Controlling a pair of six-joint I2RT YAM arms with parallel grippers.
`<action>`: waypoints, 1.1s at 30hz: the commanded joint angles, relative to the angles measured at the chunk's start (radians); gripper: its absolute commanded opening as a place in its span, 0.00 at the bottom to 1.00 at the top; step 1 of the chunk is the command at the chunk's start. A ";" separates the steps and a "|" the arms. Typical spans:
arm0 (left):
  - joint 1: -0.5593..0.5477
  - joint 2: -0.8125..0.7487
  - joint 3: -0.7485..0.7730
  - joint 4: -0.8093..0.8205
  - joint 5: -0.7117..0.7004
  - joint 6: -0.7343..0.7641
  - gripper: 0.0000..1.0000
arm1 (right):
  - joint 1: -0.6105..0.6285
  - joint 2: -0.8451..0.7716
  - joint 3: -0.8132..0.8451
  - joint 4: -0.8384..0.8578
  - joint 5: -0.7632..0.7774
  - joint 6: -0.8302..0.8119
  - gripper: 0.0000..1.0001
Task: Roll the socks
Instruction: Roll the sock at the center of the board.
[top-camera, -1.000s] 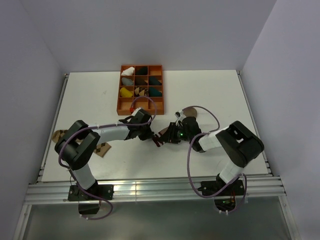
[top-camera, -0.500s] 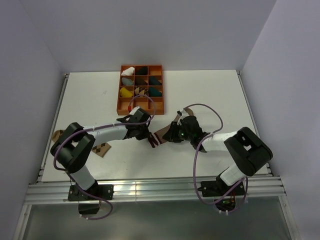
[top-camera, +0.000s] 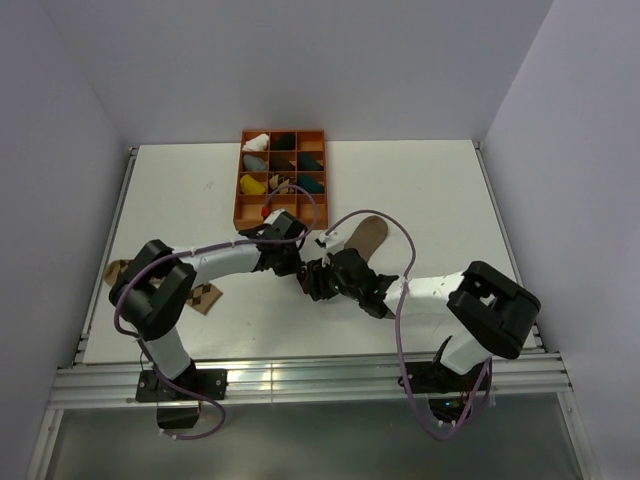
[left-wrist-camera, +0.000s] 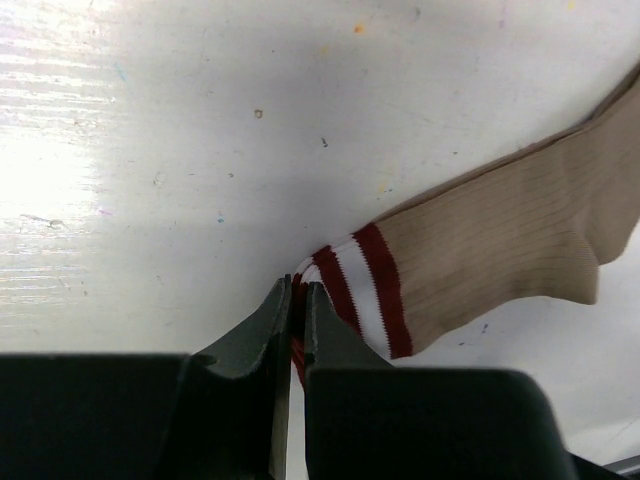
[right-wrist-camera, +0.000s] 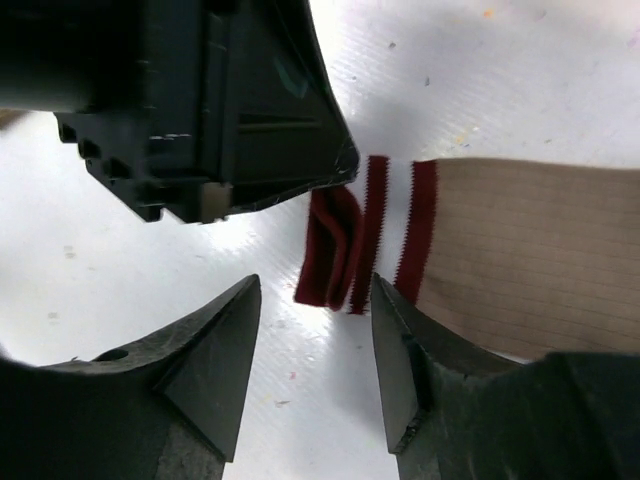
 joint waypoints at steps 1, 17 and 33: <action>0.002 0.013 0.037 -0.013 0.001 0.021 0.00 | 0.046 -0.028 0.037 0.027 0.160 -0.102 0.56; 0.010 0.025 0.034 -0.030 0.024 0.003 0.00 | 0.235 0.154 0.131 -0.004 0.427 -0.233 0.55; 0.025 0.007 -0.010 0.005 0.075 -0.036 0.01 | 0.290 0.271 0.180 -0.082 0.574 -0.196 0.05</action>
